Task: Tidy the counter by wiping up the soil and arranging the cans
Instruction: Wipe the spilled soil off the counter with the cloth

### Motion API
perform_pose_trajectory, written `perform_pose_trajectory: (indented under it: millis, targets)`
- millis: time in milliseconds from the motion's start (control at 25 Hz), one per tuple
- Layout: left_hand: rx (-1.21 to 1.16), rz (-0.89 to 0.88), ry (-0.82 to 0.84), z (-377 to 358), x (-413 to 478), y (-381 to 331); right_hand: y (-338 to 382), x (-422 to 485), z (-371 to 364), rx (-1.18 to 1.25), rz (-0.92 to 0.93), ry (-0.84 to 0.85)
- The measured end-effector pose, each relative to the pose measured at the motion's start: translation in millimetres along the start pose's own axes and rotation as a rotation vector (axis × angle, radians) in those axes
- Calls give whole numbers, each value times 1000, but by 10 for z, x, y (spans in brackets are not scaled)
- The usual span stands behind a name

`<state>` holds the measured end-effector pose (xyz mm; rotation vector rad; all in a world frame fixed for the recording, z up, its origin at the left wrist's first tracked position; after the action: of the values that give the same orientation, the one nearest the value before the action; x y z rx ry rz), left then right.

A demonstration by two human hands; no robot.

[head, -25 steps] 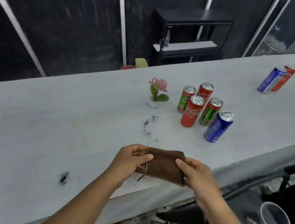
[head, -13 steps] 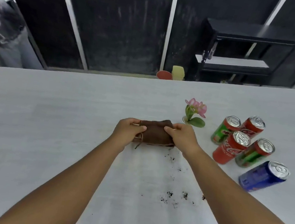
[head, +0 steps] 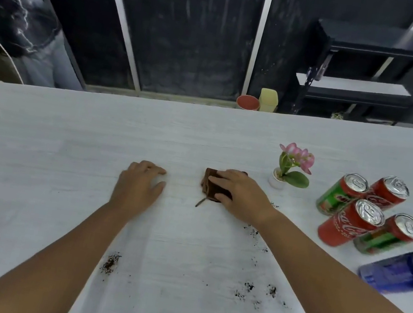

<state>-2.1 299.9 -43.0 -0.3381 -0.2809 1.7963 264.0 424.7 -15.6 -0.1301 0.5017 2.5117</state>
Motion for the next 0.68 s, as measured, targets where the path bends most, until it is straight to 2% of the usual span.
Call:
perform_pose_trajectory:
  millis: [160, 280, 400, 480, 600, 680]
  targets:
    - [102, 51, -124, 97, -290, 674, 37, 63, -22, -49, -21, -103]
    - [75, 42, -167, 14, -372, 797, 107, -71, -86, 21, -3, -202]
    - [51, 39, -191, 35, -331, 774, 163, -168, -145, 147, -44, -204]
    - [50, 26, -200, 44, -327, 783, 157, -241, -132, 328, -116, -231]
    - [43, 23, -197, 29, -324, 811, 15, -504, -31, 588, -269, -418]
    - [39, 24, -199, 11, -312, 820, -161, -811, 100, 608, -366, -562]
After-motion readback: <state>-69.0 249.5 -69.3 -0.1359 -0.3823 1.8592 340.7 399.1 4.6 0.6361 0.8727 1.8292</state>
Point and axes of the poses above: each hand's wrist, its own x-axis towards the middle knuckle, its own z-axis out of the back of the hand, y = z × x, the point moved 5 cm from there along x, towards the middle knuckle, and after that the axes turned 13 degrees about y, right-handed, at the moved point
